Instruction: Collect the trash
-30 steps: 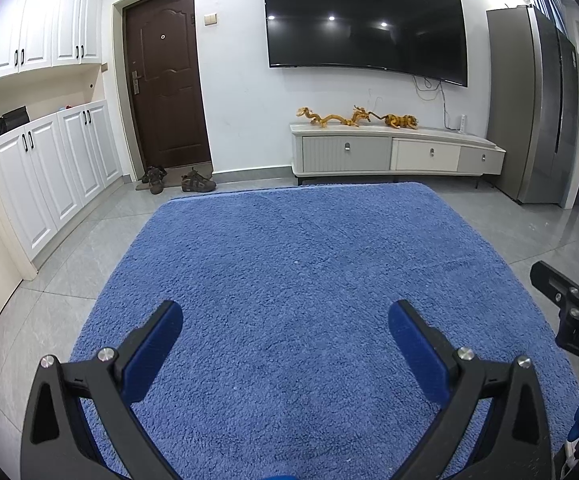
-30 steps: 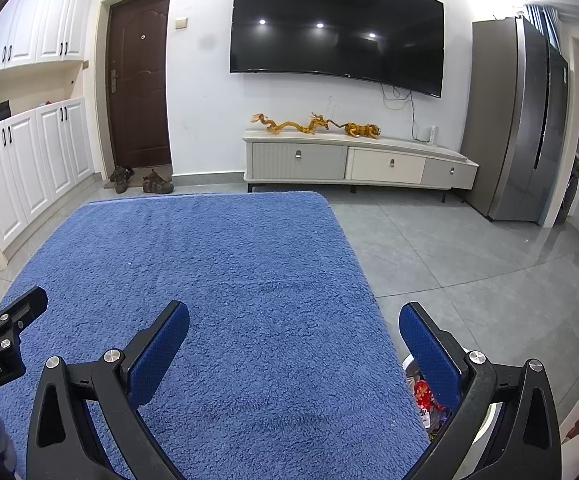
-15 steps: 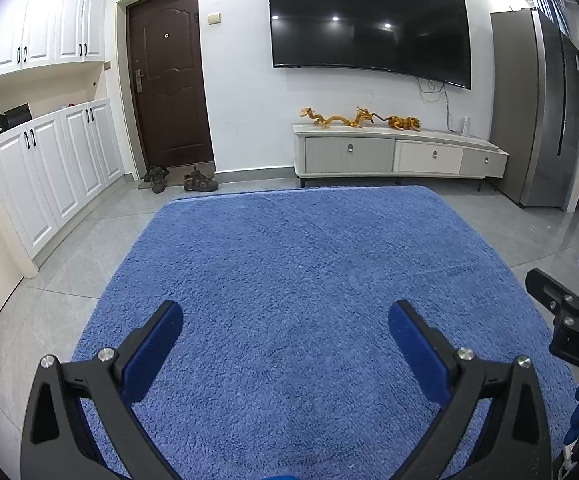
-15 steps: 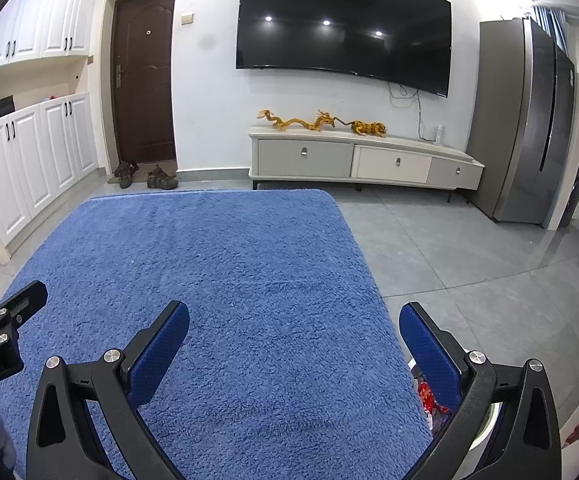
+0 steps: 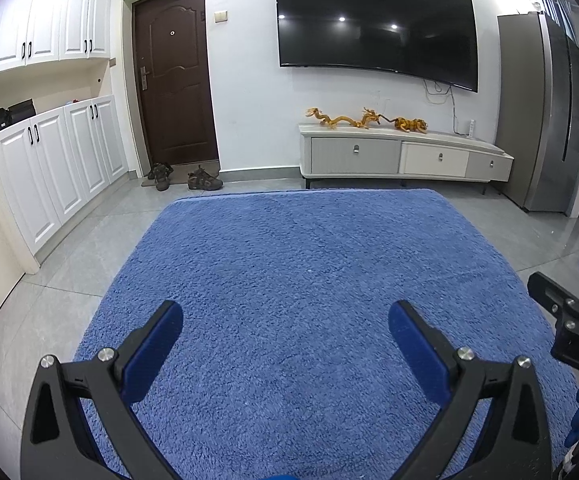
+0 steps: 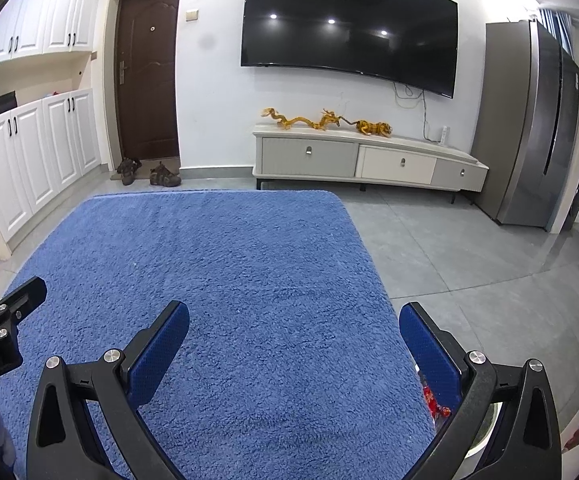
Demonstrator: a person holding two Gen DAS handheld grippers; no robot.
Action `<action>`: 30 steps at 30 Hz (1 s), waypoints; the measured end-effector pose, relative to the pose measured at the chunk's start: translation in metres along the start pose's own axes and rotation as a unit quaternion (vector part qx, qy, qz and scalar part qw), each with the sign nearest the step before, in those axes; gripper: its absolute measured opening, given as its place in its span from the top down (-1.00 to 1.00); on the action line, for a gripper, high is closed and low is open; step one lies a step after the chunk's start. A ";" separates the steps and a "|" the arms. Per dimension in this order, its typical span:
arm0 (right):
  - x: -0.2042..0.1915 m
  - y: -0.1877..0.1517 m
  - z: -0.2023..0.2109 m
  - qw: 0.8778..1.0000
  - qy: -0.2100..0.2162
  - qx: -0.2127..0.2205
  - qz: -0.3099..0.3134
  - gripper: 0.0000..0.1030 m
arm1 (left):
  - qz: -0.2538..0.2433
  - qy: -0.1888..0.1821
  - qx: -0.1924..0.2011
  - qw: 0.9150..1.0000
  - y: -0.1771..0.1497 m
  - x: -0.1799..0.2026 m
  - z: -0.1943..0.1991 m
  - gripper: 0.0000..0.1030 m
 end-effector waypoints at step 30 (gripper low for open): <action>-0.011 -0.003 -0.011 1.000 0.003 -0.006 0.003 -1.00 | 0.001 0.006 -0.005 1.000 -0.004 -0.010 -0.008 -1.00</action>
Point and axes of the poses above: each gripper's, at about its wrist camera, not at the fingertips, and z roughly against the way its jaws point, x to its right, y to its top, the point moved 10 cm from there along -z, roughly the way its jaws point, and after that the axes turned 9 degrees about -z, right-handed, at the moved point
